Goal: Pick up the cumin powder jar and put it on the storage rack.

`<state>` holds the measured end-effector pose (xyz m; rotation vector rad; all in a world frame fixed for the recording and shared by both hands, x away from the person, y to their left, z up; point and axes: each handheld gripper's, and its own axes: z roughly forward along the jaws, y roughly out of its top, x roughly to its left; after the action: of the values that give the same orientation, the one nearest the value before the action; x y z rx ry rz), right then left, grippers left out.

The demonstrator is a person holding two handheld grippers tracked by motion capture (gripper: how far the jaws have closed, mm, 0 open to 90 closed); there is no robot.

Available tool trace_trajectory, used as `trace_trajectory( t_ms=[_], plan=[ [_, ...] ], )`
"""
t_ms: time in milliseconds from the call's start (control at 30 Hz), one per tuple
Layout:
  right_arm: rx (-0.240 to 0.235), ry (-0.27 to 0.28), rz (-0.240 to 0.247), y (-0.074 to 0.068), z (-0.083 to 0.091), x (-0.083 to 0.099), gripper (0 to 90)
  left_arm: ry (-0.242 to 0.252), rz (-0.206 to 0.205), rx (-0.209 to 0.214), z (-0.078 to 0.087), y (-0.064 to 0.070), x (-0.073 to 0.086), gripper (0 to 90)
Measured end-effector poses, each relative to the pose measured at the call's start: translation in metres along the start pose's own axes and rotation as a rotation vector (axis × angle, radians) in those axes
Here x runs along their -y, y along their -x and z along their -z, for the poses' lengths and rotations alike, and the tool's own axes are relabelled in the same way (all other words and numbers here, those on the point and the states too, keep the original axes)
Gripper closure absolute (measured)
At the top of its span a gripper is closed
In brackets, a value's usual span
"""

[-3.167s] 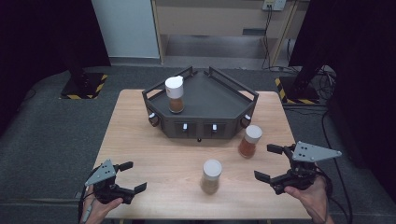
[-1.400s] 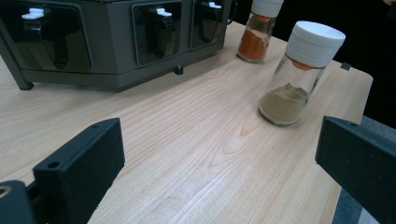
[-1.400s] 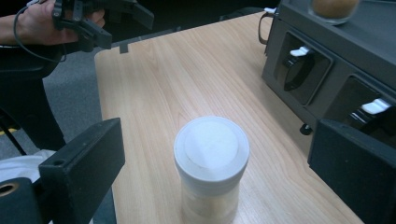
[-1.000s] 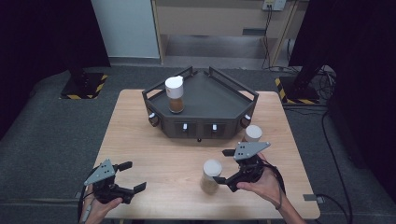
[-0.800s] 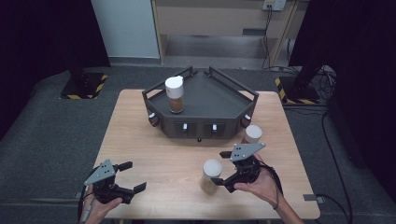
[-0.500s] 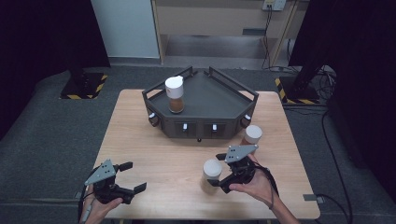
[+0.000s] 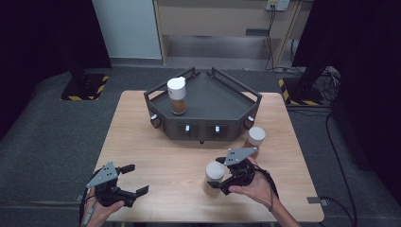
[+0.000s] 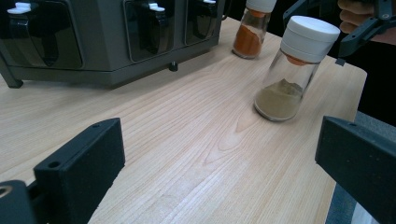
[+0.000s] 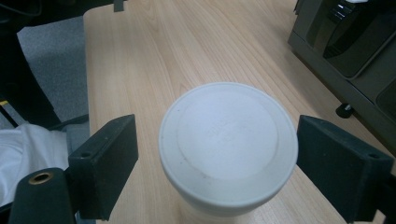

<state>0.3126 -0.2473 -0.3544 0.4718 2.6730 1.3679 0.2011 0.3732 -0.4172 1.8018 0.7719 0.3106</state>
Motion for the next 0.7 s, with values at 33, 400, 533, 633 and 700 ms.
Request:
trace_trajectory(
  t_ms=[33,400,533,633,700],
  plan=[
    [0.001,-0.002,0.001,0.0002,-0.0004,0.0,15.9,-0.002,0.001,0.001,-0.0002,-0.0002,-0.0001,0.2],
    [0.028,-0.011,0.012,-0.0022,-0.0055,0.0017,24.1,-0.007,0.0,0.005,-0.0011,-0.0007,-0.0004,0.2],
    [0.032,-0.013,0.024,-0.004,-0.0063,0.0022,28.3,-0.007,0.0,0.006,-0.0013,-0.0009,-0.0004,0.2],
    [0.032,-0.013,0.036,-0.0044,-0.0071,0.0032,33.8,-0.008,-0.001,0.006,-0.0014,-0.0008,-0.0005,0.2],
    [0.031,-0.012,0.04,-0.0051,-0.0073,0.0034,34.2,-0.009,-0.001,0.006,-0.0014,-0.0007,-0.0006,0.2]
  ],
)
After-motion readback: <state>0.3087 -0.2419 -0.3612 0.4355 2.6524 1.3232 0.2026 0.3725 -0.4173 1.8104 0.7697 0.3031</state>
